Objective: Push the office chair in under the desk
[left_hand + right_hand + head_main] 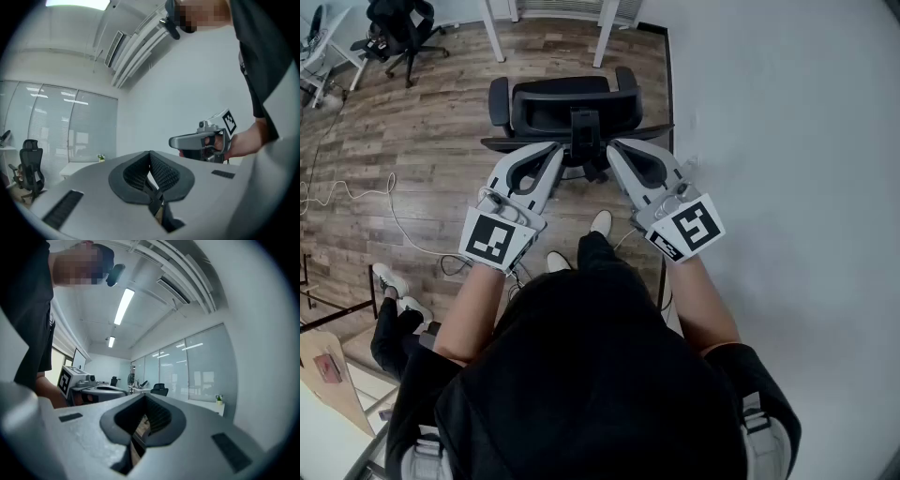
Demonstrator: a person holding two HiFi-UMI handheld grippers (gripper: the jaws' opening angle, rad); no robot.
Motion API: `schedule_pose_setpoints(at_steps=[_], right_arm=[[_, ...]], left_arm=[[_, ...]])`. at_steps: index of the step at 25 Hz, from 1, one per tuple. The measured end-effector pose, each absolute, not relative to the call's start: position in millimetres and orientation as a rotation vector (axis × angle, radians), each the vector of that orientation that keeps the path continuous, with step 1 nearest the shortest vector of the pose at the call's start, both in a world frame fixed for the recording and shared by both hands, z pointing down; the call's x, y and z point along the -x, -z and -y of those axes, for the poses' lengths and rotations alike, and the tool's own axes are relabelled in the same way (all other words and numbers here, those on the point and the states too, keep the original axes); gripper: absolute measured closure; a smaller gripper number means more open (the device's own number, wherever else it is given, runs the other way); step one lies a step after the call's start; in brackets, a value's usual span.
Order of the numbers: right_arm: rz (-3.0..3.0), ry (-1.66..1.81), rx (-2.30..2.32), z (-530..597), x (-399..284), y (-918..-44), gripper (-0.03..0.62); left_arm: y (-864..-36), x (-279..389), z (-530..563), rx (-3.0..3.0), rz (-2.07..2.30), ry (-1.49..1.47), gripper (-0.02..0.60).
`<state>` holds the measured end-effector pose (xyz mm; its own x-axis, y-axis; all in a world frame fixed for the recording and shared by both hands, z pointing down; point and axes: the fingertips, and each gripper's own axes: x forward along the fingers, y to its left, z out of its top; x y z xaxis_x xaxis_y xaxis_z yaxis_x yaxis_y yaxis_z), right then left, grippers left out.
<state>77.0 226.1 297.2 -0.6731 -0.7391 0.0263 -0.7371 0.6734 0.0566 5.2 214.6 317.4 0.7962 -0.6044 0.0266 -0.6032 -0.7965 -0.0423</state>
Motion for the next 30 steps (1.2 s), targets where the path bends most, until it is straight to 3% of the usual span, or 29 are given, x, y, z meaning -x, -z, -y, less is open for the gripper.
schedule_pose_setpoints(at_steps=[17,30], right_arm=[[2.781,-0.033,-1.218,-199.8,-114.6,-328.2,0.587],[2.591,-0.123,-0.995,-135.7,-154.9,-398.6,0.529]], left_arm=[[-340.0,-0.5,-189.2,2.934,-1.015,0.096,0.561],[-402.7,-3.0,-133.6,2.897,-0.876,0.531,0.487]])
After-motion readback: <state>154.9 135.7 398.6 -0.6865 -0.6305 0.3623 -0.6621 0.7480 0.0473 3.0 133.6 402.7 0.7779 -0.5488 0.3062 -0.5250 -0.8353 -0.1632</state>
